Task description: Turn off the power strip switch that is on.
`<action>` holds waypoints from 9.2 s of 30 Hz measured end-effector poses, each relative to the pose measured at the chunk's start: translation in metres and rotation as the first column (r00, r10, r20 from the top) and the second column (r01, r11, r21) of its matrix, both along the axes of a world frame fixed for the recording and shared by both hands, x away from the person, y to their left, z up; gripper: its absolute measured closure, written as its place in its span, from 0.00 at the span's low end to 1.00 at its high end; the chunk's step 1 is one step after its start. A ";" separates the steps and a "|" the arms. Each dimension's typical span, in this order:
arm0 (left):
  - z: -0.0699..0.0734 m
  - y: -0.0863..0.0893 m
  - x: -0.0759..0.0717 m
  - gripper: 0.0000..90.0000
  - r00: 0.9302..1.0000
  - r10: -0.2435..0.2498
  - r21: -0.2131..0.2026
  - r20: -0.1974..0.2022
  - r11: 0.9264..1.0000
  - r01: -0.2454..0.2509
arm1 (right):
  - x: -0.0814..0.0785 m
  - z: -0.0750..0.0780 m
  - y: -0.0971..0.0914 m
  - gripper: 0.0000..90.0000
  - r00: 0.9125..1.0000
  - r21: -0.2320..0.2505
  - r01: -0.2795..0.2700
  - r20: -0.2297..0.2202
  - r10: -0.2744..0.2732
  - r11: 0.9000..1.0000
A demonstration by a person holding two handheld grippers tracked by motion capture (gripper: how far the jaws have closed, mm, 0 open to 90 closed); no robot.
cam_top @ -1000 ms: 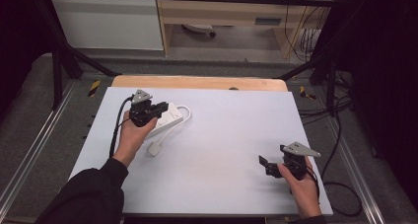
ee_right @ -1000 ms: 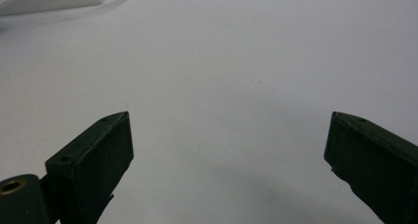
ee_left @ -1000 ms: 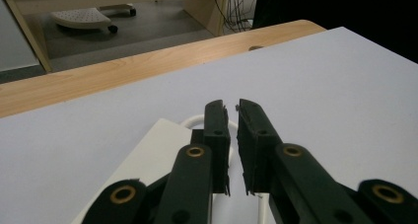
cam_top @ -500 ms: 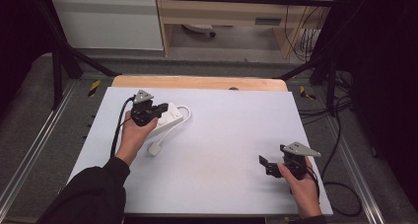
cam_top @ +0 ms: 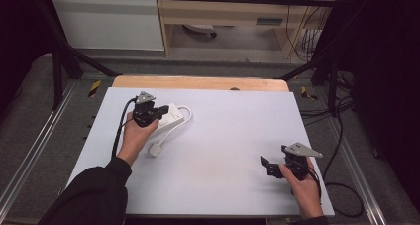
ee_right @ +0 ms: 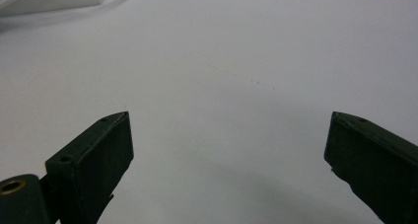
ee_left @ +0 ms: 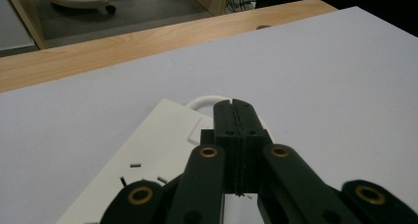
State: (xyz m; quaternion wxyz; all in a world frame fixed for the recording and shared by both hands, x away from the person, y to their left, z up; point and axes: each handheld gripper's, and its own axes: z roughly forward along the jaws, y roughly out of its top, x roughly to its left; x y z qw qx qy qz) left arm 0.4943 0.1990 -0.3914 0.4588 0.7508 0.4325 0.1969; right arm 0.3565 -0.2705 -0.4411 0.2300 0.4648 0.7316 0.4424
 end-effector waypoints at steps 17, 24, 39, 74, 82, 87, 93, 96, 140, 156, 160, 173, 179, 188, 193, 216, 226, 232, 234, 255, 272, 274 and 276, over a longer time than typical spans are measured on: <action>-0.007 -0.001 0.004 1.00 0.999 -0.001 0.015 -0.033 1.000 0.001 | 0.000 0.000 0.000 0.05 1.000 -0.002 0.001 0.001 -0.001 1.000; -0.010 -0.001 0.004 1.00 0.999 0.000 0.026 -0.043 1.000 0.001 | 0.000 0.000 0.000 0.05 1.000 0.000 0.002 0.002 -0.002 1.000; -0.018 -0.001 0.006 1.00 0.998 -0.001 0.040 -0.065 0.999 0.004 | 0.000 0.000 0.000 0.05 1.000 -0.003 0.000 0.001 0.000 1.000; -0.029 0.005 0.006 1.00 0.996 0.022 0.106 -0.083 0.994 -0.013 | 0.000 0.000 0.000 0.05 1.000 -0.002 0.002 0.002 -0.002 1.000; -0.036 0.012 0.004 1.00 0.994 0.039 0.103 -0.105 0.994 -0.028 | 0.000 0.000 0.000 0.05 1.000 -0.003 0.000 0.002 0.000 1.000; -0.037 0.013 0.003 1.00 0.993 0.040 0.107 -0.109 0.994 -0.028 | 0.000 0.000 0.000 0.05 1.000 -0.003 0.001 0.002 -0.001 1.000; -0.035 0.014 0.002 1.00 0.993 0.042 0.111 -0.108 0.993 -0.030 | 0.000 0.000 0.000 0.05 1.000 -0.003 0.001 0.002 -0.001 1.000; -0.035 0.016 0.001 1.00 0.993 0.045 0.118 -0.105 0.992 -0.033 | 0.000 0.000 0.000 0.05 1.000 -0.003 0.001 0.001 -0.001 1.000; -0.041 0.018 0.000 1.00 0.994 0.044 0.098 -0.104 0.995 -0.034 | 0.000 0.000 0.000 0.05 1.000 -0.004 -0.001 0.002 0.001 1.000; -0.042 0.018 -0.002 1.00 0.995 0.044 0.095 -0.092 0.995 -0.035 | 0.000 0.000 0.001 0.05 1.000 -0.007 -0.002 0.002 0.002 1.000; -0.043 0.017 -0.003 1.00 0.995 0.047 0.098 -0.084 0.994 -0.039 | 0.000 0.000 0.001 0.05 1.000 -0.005 -0.001 0.002 0.001 1.000; -0.046 0.026 -0.003 1.00 0.994 0.062 0.072 -0.094 0.996 -0.055 | 0.000 0.000 0.001 0.05 1.000 -0.008 -0.003 0.001 0.003 1.000; -0.046 0.026 -0.003 1.00 0.994 0.058 0.072 -0.090 0.996 -0.052 | 0.000 0.000 0.001 0.05 1.000 -0.004 0.001 0.002 -0.001 1.000; -0.046 0.025 -0.003 1.00 0.994 0.061 0.077 -0.087 0.996 -0.055 | 0.000 0.000 0.000 0.05 1.000 -0.004 0.000 0.002 0.000 1.000; -0.042 0.025 -0.004 1.00 0.996 0.063 0.069 -0.060 0.996 -0.058 | 0.000 0.000 0.000 0.05 1.000 -0.004 0.000 0.002 0.000 1.000; -0.020 0.024 -0.010 0.18 0.996 0.085 0.004 -0.006 0.996 -0.085 | 0.000 0.000 0.001 0.05 1.000 -0.002 0.000 0.002 0.000 1.000; -0.009 0.021 -0.010 0.10 0.998 0.062 -0.018 0.011 0.998 -0.062 | 0.000 0.000 0.000 0.05 1.000 -0.005 0.000 0.002 0.000 1.000; -0.007 0.020 -0.011 0.08 0.998 0.056 -0.025 0.020 0.998 -0.055 | 0.000 0.000 0.000 0.05 1.000 -0.006 -0.001 0.004 0.001 1.000; -0.006 0.020 -0.012 0.08 0.998 0.054 -0.024 0.023 0.998 -0.053 | 0.000 0.000 0.000 0.05 1.000 -0.006 -0.001 0.004 0.001 1.000; 0.017 0.038 -0.042 0.09 0.998 0.051 -0.050 0.037 0.998 -0.049 | 0.000 0.001 0.001 0.05 1.000 -0.007 0.001 0.002 -0.001 1.000; 0.031 0.073 -0.091 0.09 0.995 0.066 -0.085 0.080 0.995 -0.059 | 0.000 0.000 0.001 0.05 1.000 -0.013 -0.002 0.002 0.002 1.000; 0.031 0.077 -0.098 0.09 0.995 0.064 -0.085 0.079 0.995 -0.057 | 0.000 0.000 0.002 0.05 1.000 -0.013 -0.001 0.003 0.001 1.000; 0.030 0.081 -0.105 0.09 0.995 0.061 -0.085 0.079 0.995 -0.054 | 0.000 0.000 0.002 0.05 1.000 -0.012 -0.002 -0.001 0.002 1.000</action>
